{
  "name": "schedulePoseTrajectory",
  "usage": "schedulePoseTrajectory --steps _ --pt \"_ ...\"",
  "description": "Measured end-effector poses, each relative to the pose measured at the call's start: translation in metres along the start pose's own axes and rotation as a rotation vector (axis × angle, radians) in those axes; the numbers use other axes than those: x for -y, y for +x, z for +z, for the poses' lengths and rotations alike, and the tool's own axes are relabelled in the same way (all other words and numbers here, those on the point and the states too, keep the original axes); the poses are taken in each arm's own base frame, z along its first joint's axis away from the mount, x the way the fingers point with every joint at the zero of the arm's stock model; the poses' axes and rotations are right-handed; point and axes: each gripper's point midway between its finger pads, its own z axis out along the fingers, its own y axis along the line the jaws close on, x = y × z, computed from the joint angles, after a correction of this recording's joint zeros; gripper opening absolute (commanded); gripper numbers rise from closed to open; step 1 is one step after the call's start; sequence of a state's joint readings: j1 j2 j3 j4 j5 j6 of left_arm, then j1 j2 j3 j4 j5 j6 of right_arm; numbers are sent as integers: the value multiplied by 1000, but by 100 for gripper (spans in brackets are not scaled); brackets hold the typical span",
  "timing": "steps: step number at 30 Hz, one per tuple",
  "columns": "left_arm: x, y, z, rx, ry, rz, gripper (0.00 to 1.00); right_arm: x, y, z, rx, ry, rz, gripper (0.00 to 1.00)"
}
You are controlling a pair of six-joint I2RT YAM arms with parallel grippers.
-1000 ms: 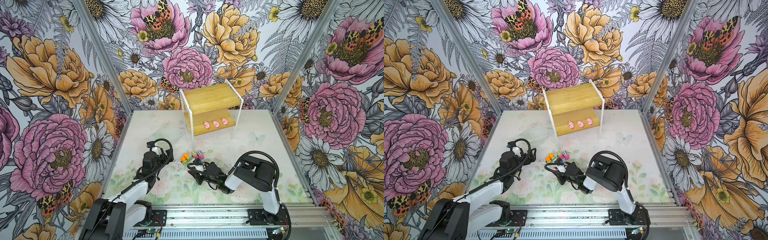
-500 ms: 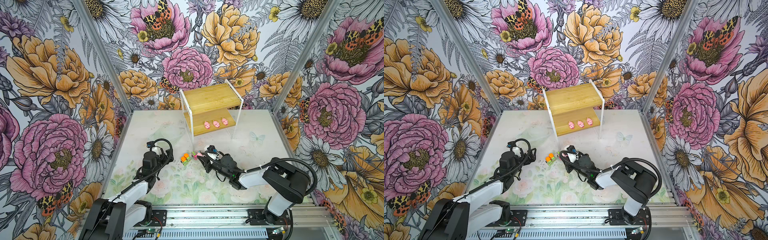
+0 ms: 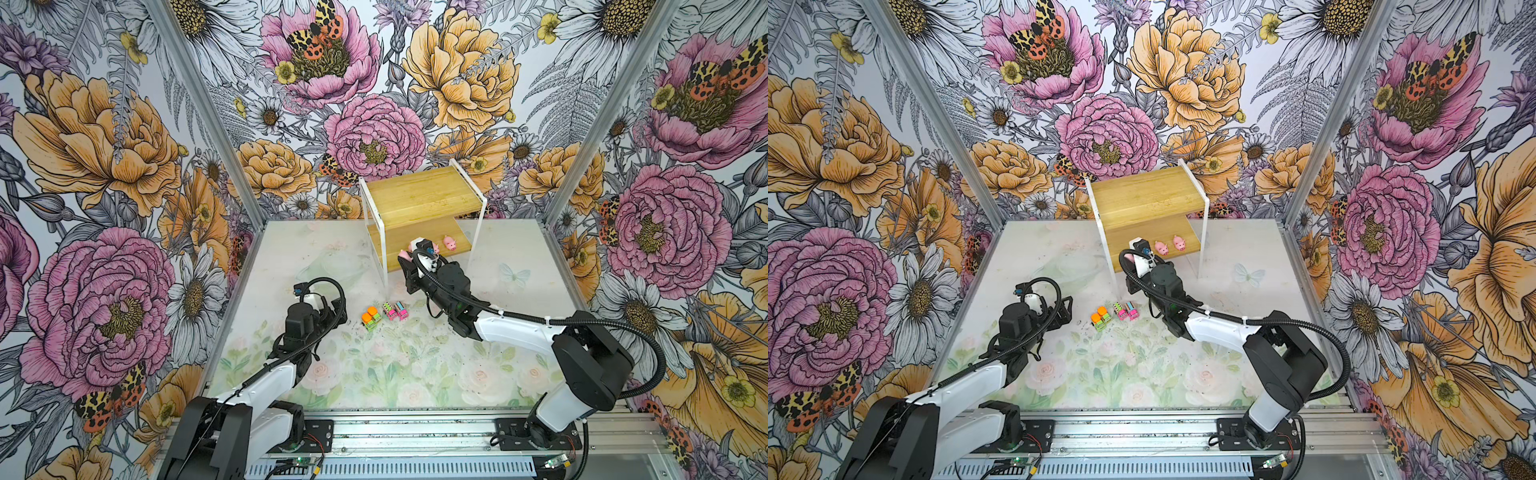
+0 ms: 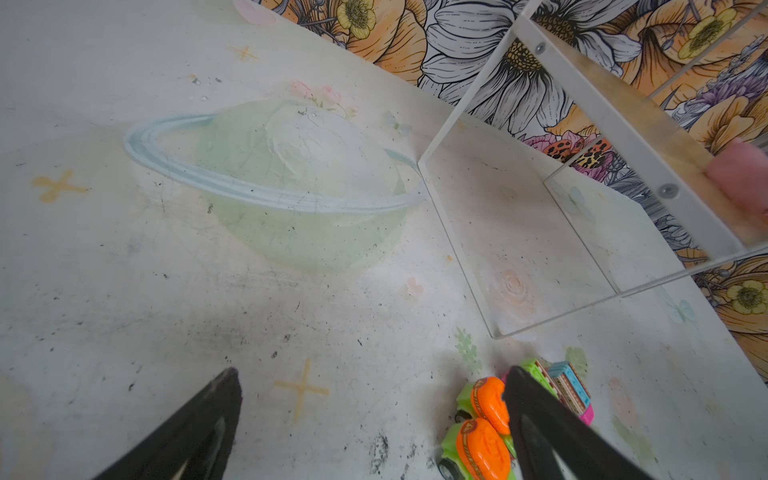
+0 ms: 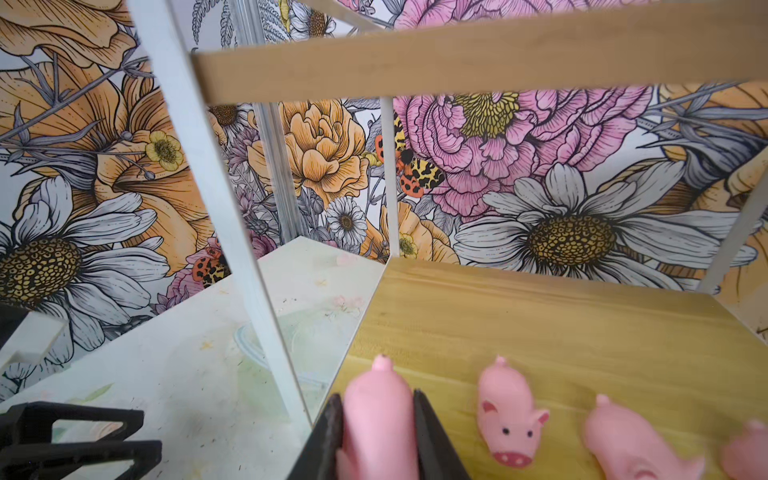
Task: Place and organize the plastic toys onto the shelf
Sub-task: 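Carry the last pink pig with the right gripper to the lower shelf, then lower the held pig onto the lower shelf beside the other pigs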
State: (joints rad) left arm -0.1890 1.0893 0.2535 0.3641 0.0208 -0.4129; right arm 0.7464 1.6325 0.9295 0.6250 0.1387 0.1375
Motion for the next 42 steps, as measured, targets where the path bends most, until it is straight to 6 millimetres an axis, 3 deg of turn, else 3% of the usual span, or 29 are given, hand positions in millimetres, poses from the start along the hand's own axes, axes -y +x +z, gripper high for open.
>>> schedulePoseTrajectory --steps 13,42 --pt "-1 0 0 0 0 -2 99 5 41 21 -100 35 -7 28" --pt "0 -2 0 4 8 -4 99 5 50 51 -97 58 33 29"
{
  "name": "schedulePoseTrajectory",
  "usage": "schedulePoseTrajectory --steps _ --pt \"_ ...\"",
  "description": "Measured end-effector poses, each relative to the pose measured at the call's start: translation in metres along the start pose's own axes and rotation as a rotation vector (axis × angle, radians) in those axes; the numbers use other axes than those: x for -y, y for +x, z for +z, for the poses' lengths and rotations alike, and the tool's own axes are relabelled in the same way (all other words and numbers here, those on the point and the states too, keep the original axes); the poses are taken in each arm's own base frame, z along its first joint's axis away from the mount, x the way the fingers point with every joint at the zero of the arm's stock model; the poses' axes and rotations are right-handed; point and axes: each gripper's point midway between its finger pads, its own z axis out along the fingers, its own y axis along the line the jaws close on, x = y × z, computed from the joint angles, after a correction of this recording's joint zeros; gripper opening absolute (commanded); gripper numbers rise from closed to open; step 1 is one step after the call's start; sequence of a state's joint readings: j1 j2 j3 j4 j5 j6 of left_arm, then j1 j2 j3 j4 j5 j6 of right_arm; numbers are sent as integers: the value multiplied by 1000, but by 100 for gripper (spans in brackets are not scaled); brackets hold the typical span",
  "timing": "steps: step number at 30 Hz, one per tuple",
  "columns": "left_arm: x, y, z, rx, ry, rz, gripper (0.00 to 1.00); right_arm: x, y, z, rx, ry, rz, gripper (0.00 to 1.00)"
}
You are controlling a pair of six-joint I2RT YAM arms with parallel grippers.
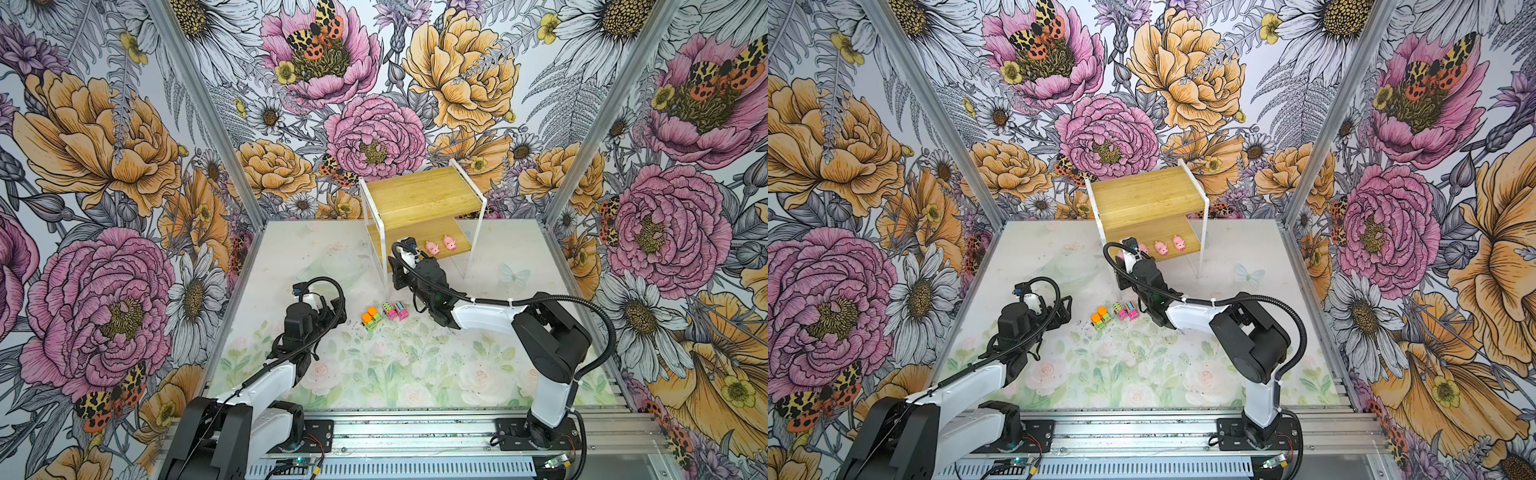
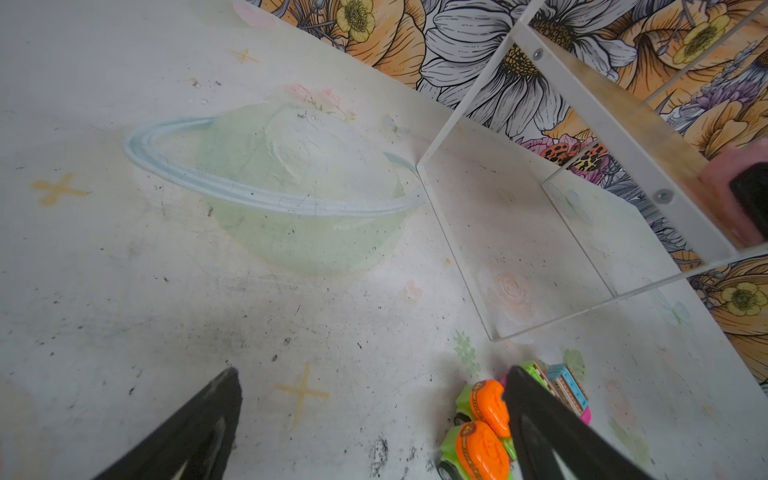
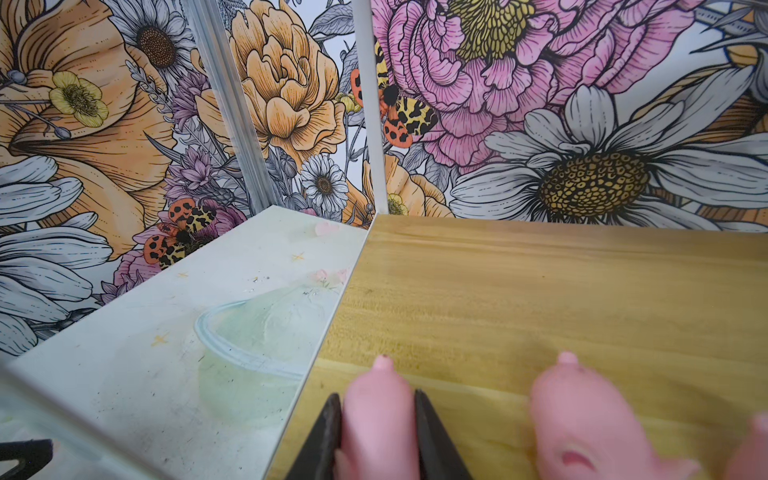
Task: Place and organize the plastic toys onto the shelf
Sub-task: 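Lower the held pig onto the lower shelf beside the other pigs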
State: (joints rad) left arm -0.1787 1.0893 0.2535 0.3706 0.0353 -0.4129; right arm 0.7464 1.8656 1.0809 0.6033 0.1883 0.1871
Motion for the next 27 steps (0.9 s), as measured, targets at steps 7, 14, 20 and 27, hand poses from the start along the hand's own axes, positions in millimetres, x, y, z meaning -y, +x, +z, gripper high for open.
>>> schedulePoseTrajectory --steps 7,14,20,27 --pt "0 0 0 0 0 0 99 0 -1 3 7 2 5 35" --pt "0 0 0 0 0 0 99 2 -1 3 8 17 8 44" --pt "0 0 0 0 0 0 99 5 0 0 11 29 9 50" --pt "0 0 0 1 0 -1 99 10 8 -19 -6 36 13 53"
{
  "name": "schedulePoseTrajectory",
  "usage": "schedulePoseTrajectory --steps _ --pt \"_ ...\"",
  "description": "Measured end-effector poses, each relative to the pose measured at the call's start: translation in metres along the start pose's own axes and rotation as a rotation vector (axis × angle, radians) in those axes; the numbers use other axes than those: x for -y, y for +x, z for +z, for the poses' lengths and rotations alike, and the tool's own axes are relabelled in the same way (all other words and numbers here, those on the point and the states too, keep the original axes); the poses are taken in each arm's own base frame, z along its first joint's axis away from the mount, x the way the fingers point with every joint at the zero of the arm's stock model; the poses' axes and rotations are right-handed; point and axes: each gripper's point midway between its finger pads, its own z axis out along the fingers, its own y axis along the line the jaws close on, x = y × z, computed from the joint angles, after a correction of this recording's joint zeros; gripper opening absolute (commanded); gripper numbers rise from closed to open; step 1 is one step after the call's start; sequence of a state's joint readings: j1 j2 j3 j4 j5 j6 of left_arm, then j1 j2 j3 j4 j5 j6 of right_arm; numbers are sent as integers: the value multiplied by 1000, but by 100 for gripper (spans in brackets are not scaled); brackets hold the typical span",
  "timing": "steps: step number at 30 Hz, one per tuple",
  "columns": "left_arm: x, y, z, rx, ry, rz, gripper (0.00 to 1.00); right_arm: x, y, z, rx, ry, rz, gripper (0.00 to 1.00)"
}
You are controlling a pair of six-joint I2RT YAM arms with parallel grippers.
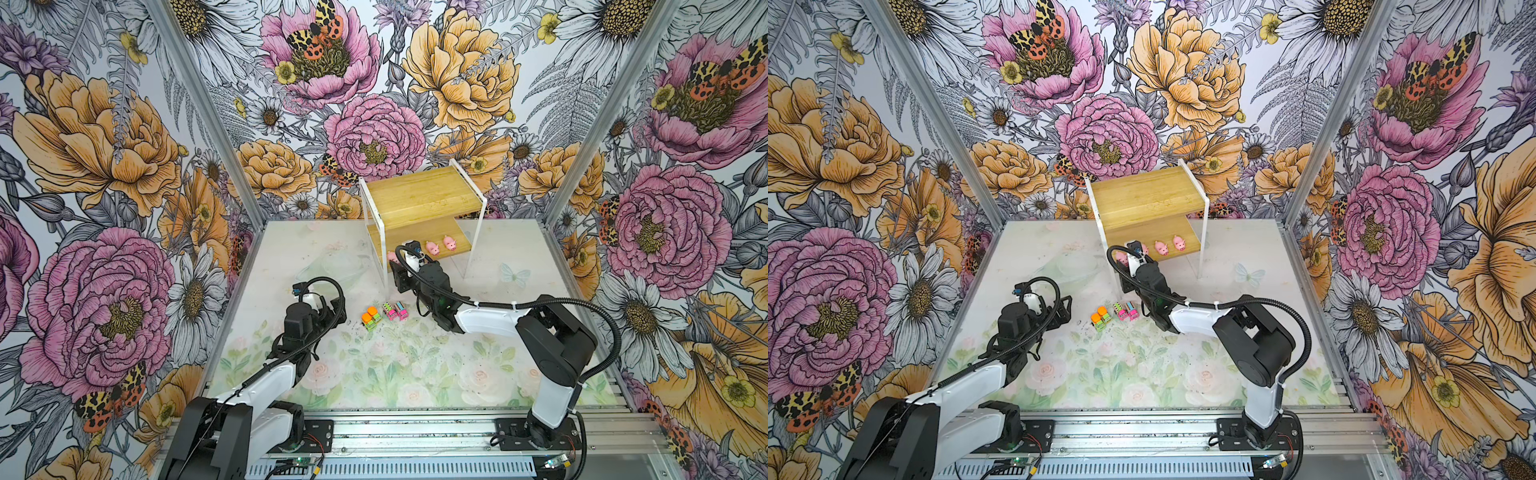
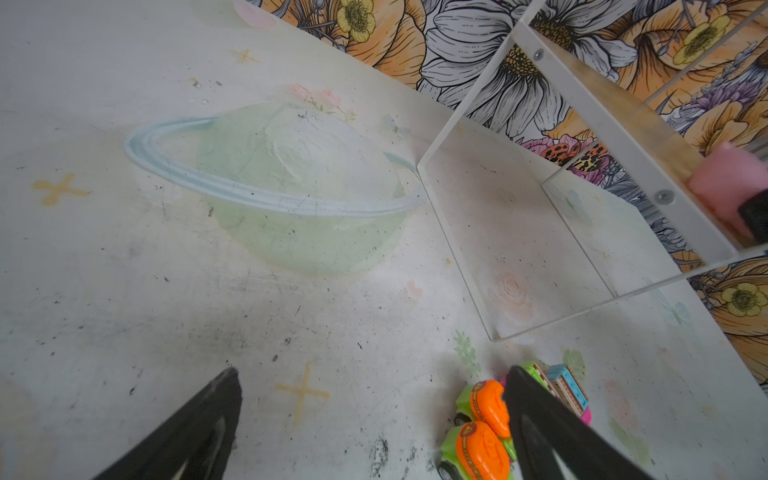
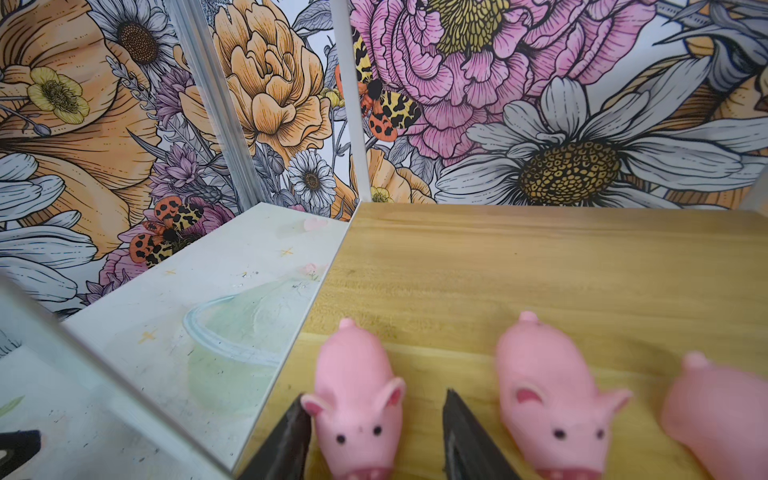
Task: Place and organize the plastic toys onto the shelf
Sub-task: 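Lower the held pig onto the lower shelf beside the other pigs, then open the right gripper and withdraw it back toward the toy trucks, then lower the right gripper onto the pink truck with blue top and grasp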
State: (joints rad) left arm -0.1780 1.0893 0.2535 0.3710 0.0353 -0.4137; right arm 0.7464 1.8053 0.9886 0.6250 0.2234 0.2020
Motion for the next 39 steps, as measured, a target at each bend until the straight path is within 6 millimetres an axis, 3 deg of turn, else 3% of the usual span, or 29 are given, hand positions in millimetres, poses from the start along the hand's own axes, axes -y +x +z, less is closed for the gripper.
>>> schedulePoseTrajectory --steps 12,16,23,26,32,39 --pt "-2 0 1 -2 -5 -5 99 -9 20 -44 -47 -117 -16 58" --pt "-2 0 1 -1 -7 -6 99 -15 47 -65 -98 -195 -75 58" --pt "-2 0 1 0 -5 -5 99 -14 116 -93 -224 -269 -125 56" --pt "-2 -1 1 2 -5 -5 99 -12 137 -94 -254 -272 -126 56" --pt "-2 0 1 1 -4 -5 99 -13 157 -84 -260 -276 -101 56" --pt "-2 0 1 2 -5 -5 99 -17 158 -64 -224 -274 -66 56"
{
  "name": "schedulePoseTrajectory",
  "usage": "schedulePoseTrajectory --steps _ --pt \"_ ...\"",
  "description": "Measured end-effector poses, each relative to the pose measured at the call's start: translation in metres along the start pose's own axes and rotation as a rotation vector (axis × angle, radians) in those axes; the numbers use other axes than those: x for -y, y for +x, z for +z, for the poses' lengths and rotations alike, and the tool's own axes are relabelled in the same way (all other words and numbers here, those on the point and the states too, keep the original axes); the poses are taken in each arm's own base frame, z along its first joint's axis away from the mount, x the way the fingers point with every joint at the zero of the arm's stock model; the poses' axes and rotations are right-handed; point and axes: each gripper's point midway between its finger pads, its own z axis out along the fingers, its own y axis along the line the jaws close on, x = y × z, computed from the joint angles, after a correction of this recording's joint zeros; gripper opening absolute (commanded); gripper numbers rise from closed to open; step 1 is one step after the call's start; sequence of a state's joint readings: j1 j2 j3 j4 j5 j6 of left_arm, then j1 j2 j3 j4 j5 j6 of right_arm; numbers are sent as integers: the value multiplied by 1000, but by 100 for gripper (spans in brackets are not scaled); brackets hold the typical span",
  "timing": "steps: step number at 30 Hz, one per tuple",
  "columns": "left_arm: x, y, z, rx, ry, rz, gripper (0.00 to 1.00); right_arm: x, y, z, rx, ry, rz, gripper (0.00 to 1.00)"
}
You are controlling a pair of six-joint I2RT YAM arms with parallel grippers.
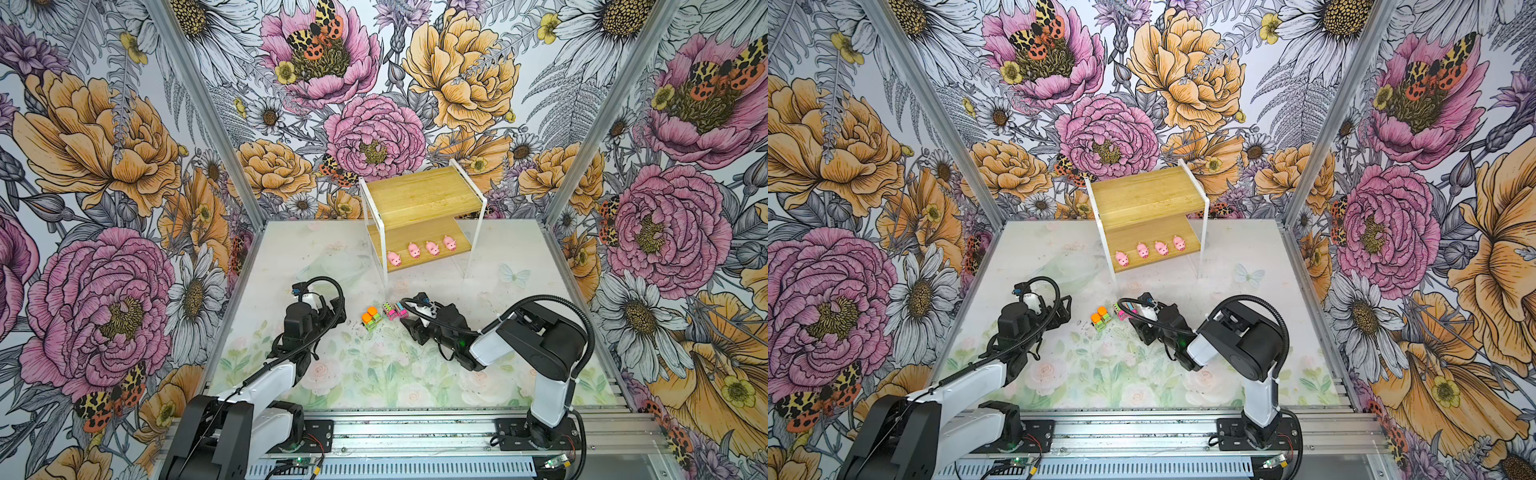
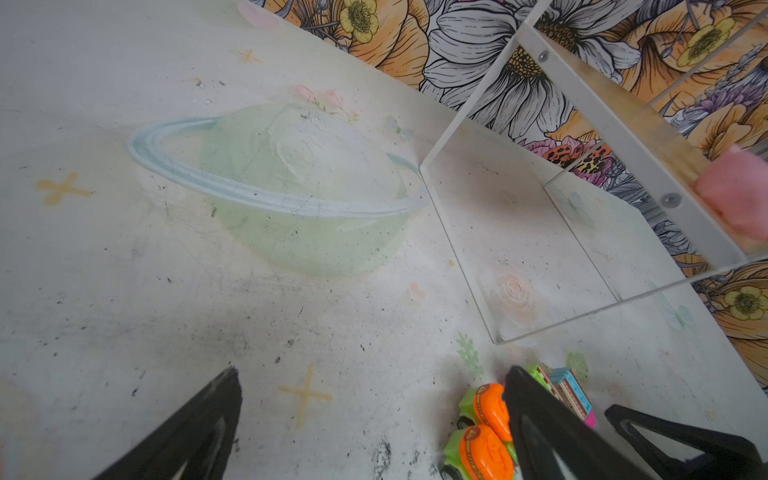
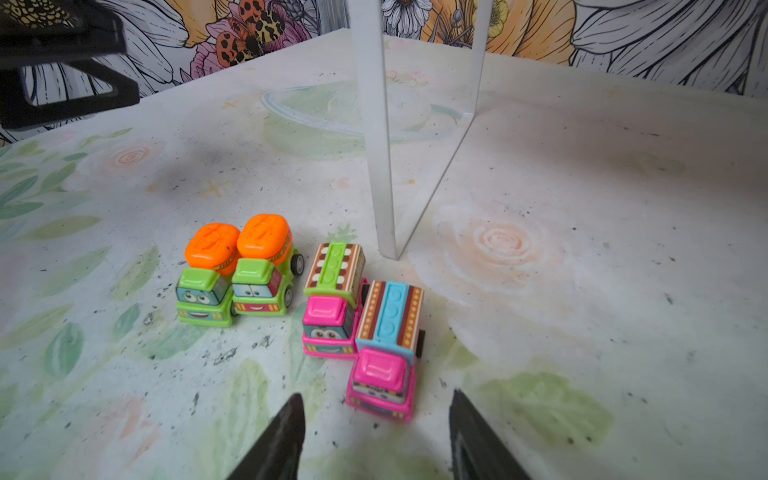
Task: Place and organize the plastic toys onto the shelf
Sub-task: 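Lower the right gripper onto the pink truck with blue top and grasp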
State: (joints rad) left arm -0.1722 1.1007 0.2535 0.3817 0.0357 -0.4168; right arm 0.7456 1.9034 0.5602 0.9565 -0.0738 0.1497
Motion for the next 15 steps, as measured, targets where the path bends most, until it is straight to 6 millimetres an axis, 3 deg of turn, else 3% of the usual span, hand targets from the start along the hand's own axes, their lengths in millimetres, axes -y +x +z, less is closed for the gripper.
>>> schedulePoseTrajectory --steps 5,15 --pt "0 0 0 0 0 0 99 0 -8 13 33 -5 15 55" --pt "0 0 0 0 0 0 99 2 -1 24 24 -1 28 49"
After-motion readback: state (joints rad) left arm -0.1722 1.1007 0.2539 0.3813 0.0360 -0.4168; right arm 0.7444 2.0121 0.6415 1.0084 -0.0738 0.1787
